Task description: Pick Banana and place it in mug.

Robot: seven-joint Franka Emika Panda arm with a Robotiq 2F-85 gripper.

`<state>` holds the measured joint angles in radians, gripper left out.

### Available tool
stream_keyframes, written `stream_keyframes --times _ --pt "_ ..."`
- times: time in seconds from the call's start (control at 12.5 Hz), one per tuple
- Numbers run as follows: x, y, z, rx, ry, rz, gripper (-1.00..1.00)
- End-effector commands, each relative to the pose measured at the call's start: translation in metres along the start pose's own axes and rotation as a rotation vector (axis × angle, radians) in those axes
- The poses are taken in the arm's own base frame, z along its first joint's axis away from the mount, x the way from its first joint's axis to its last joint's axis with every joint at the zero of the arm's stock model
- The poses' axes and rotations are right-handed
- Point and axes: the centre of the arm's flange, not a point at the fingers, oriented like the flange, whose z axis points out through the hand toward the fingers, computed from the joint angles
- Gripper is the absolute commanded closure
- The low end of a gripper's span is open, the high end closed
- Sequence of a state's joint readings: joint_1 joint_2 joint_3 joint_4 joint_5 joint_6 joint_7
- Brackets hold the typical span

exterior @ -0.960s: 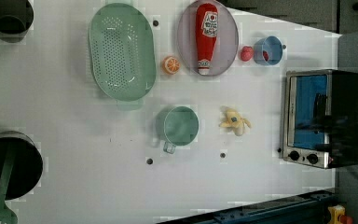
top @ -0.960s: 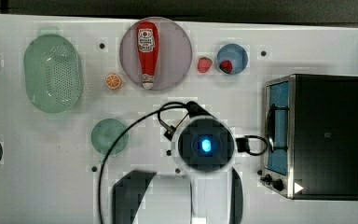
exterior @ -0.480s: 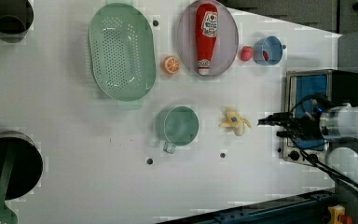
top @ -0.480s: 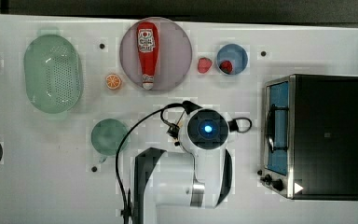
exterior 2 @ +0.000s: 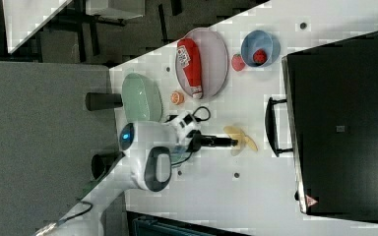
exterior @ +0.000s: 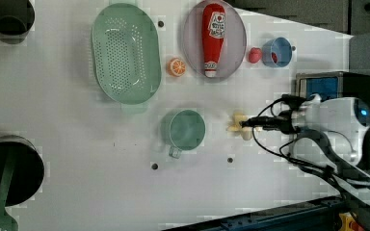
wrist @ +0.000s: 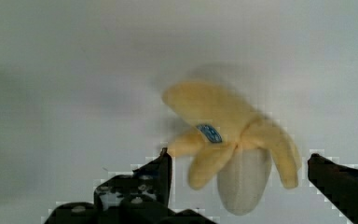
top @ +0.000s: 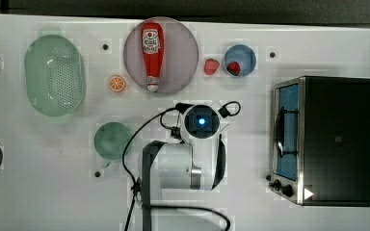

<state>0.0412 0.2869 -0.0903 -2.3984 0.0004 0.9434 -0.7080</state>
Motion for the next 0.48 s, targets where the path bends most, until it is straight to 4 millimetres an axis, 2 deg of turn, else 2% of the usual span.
stream_keyframes --times 0.08,0.24,0.32,0.48 --pt "0.003 -0.003 0.021 -0.001 0.048 -0.093 -1.0" --pt "0.006 -0.004 0.035 -0.002 0.08 -0.094 -1.0" --pt "0.005 -0.006 0.038 -0.002 0.073 -0.098 -0.93" --pt "0.008 -0.007 0.034 0.0 0.09 -0.099 -0.4"
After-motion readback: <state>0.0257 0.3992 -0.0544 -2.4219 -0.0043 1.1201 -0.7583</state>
